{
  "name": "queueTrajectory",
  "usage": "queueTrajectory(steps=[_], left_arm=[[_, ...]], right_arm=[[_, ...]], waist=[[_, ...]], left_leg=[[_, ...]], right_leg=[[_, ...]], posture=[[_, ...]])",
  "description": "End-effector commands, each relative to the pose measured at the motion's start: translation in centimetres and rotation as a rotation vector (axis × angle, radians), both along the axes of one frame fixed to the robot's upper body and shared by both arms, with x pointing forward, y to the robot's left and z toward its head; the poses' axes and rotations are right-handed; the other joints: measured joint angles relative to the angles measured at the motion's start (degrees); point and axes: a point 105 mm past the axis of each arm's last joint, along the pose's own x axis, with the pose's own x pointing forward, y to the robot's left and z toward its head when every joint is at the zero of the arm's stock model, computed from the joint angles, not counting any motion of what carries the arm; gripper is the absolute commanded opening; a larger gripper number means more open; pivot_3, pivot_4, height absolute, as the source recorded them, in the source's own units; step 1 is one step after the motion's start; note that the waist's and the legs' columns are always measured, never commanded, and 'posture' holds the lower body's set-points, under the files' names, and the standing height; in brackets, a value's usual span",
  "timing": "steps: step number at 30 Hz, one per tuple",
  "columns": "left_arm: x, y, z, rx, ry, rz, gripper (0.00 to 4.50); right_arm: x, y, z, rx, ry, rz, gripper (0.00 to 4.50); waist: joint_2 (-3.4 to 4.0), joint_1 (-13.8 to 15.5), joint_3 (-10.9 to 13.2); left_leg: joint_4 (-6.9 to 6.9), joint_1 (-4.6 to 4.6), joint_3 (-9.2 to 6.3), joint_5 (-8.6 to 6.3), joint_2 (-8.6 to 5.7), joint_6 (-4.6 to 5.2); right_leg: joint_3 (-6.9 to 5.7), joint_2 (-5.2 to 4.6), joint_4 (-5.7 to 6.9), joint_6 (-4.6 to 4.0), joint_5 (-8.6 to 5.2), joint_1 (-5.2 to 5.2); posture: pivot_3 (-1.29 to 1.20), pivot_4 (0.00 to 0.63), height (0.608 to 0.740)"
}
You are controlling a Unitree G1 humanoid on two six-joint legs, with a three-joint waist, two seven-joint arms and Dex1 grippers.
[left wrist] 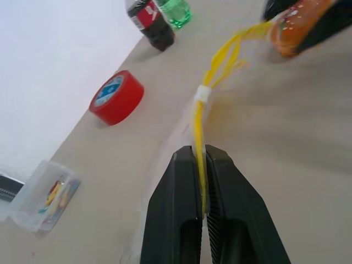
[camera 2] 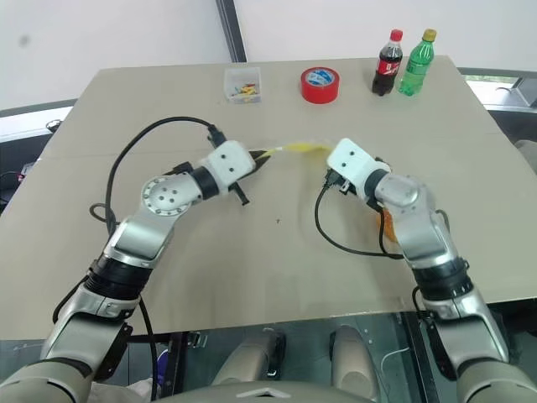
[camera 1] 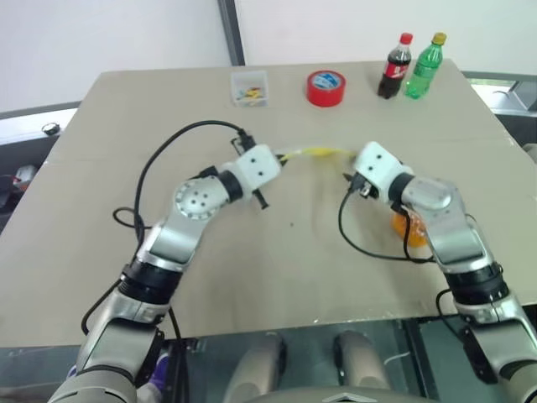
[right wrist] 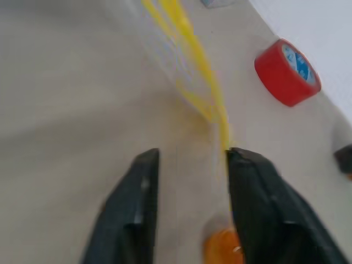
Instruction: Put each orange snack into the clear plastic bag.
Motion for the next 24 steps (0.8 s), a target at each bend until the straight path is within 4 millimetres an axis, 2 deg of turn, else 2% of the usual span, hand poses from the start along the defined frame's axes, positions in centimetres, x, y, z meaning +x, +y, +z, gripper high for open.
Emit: queueTrajectory(steps=[1,3,6,7,14,19,24], left_arm=[[-0.4,-0.1,1.2,-0.030,-0.059,-0.043,0.00],[-0.5,-0.1,0.9,-0.025,-0.062,-0.048,0.00],[-0.8,-0.3,0.5,-0.021,-0.061,-0.063,0.00],[-0.9,-0.3,0.4,-0.021,-0.061,-0.066,0.00],[-1.7,-0.7,-0.1,-0.016,-0.052,-0.091,0.00],[-2.3,-1.0,-0.3,-0.016,-0.056,-0.102,0.00],[-2.9,-1.4,-0.1,-0.041,-0.056,-0.109,0.00]], right_arm=[[-1.8,-0.5,1.8,0.128,0.016,-0.002,2.33],[-2.3,-0.4,2.1,0.265,0.065,-0.019,1.69],[-2.7,1.2,3.0,0.469,0.143,0.003,0.33],[-2.6,1.7,3.1,0.513,0.163,0.006,0.04],[-2.1,5.4,4.0,0.711,0.253,0.050,0.04],[-1.9,6.4,3.8,0.730,0.286,0.053,0.04],[-1.0,6.5,2.1,0.682,0.311,0.011,0.04]], waist=[[0.00,0.1,0.0],[0.00,0.1,0.0],[0.02,-0.2,0.0],[0.02,-0.3,0.0],[0.04,-0.3,0.0],[0.05,-0.2,0.0],[0.06,-0.4,0.0]], left_leg=[[0.05,-0.01,0.00,0.00,-0.01,0.00],[0.09,0.00,0.00,-0.01,-0.04,0.01],[0.08,0.06,-0.01,-0.01,0.02,0.01],[0.08,0.07,-0.01,-0.01,0.05,0.01],[0.08,0.08,0.00,-0.01,0.02,0.01],[0.08,0.07,-0.02,-0.01,0.01,0.01],[0.08,0.08,-0.01,-0.01,0.01,0.01]], right_leg=[[-0.01,0.00,0.00,0.00,0.00,0.02],[0.00,-0.02,0.02,0.01,0.00,0.05],[0.00,0.02,0.10,0.01,0.00,0.07],[0.00,0.05,0.12,0.00,0.00,0.07],[0.01,0.02,0.11,0.00,0.01,0.07],[0.00,0.02,0.12,0.00,0.01,0.06],[0.01,0.02,0.14,0.00,0.01,0.04]], posture=[[0.00,0.150,0.740],[0.00,0.150,0.740],[0.00,0.150,0.740],[0.00,0.150,0.740],[0.00,0.150,0.740],[0.00,0.150,0.740],[0.00,0.150,0.740]])
